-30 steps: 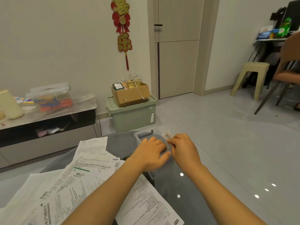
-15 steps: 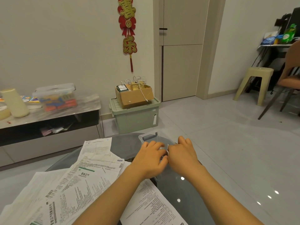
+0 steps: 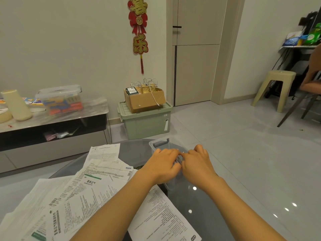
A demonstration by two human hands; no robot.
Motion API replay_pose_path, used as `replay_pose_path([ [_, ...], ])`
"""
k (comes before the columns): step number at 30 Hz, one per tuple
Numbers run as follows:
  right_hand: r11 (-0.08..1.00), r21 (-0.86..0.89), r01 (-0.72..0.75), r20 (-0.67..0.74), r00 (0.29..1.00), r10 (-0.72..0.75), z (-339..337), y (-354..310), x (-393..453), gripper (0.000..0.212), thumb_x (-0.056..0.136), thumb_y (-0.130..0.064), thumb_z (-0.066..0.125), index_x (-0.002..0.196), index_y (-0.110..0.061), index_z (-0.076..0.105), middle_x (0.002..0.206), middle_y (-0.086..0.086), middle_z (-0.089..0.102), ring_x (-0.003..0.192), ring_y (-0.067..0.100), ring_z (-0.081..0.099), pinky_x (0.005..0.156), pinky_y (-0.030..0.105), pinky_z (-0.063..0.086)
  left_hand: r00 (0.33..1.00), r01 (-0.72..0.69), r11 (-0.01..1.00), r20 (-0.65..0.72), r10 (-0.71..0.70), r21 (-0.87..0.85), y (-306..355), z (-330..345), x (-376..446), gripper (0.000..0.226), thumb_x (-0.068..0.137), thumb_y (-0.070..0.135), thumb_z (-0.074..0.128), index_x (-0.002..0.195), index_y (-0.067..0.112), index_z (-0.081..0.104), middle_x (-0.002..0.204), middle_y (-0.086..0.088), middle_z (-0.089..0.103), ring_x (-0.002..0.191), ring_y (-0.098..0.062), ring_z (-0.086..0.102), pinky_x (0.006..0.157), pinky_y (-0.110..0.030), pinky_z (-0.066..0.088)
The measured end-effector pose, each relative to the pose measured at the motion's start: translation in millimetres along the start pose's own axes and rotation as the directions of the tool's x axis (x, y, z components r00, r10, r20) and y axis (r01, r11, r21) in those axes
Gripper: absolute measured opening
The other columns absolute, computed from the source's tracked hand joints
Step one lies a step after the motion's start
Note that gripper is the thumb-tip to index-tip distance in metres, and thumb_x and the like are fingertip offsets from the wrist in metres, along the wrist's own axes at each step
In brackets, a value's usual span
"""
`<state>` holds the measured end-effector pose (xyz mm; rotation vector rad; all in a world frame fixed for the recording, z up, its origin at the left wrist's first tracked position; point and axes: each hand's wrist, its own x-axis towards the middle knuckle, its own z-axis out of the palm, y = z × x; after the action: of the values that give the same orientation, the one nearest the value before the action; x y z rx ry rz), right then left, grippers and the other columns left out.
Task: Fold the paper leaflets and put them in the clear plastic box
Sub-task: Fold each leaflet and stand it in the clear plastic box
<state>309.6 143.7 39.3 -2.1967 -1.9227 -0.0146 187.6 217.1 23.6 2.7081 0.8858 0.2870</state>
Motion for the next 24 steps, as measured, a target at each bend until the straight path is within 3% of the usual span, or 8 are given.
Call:
replay_pose_path([
  [4,0.999,0.036,-0.020,-0.027,0.999,0.021,5,0,-4,0.030,0.094,-0.021,0.033,0.113,-0.017,0.056,0.109,0.002,0.050,0.113,0.022,0.032,0.095,0.028,0.027,0.999,0.010,0.999,0.039,-0.012,0.043,1,1,2,0.066,0.081,0.039,0.019,0.141,0.021,0.039,0.151,0.002,0.033,0.135,-0.014,0.031,0.112,-0.036,0.015],
  [10,0.998,-0.020,-0.056,-0.056,0.997,0.054,2,13,-7,0.040,0.088,-0.018,0.041,0.123,-0.029,0.055,0.098,-0.004,0.021,0.110,0.021,0.032,0.085,0.026,0.024,0.998,0.013,0.997,0.066,-0.018,0.072,8,-3,2,0.067,0.082,0.038,0.015,0.146,0.025,0.032,0.153,0.002,0.029,0.136,-0.014,0.027,0.111,-0.035,0.014],
  [12,0.998,-0.022,-0.060,-0.035,0.998,0.059,3,17,-9,0.045,0.088,-0.016,0.041,0.128,-0.032,0.051,0.098,-0.005,0.020,0.110,0.020,0.032,0.083,0.024,0.022,0.996,0.023,0.994,0.086,-0.032,0.103,10,-3,3,0.059,0.090,0.037,0.017,0.147,0.028,0.030,0.154,0.002,0.028,0.137,-0.016,0.025,0.111,-0.036,0.014],
  [15,0.996,0.019,-0.086,-0.010,0.996,0.086,4,18,-8,0.047,0.089,-0.013,0.041,0.130,-0.033,0.050,0.099,-0.004,0.021,0.110,0.020,0.032,0.091,0.024,0.027,0.994,0.037,0.991,0.097,-0.050,0.130,13,-4,5,0.046,0.100,0.029,0.025,0.145,0.029,0.033,0.154,0.001,0.027,0.137,-0.017,0.024,0.111,-0.037,0.014],
  [24,0.986,0.089,-0.143,-0.107,0.983,0.152,5,17,-15,0.037,0.091,-0.012,0.043,0.124,-0.022,0.056,0.105,-0.002,0.032,0.108,0.019,0.036,0.089,0.024,0.035,0.991,0.066,0.979,0.102,-0.087,0.195,15,-3,10,0.046,0.100,0.033,0.023,0.143,0.030,0.037,0.154,-0.001,0.026,0.138,-0.020,0.021,0.111,-0.038,0.014],
])
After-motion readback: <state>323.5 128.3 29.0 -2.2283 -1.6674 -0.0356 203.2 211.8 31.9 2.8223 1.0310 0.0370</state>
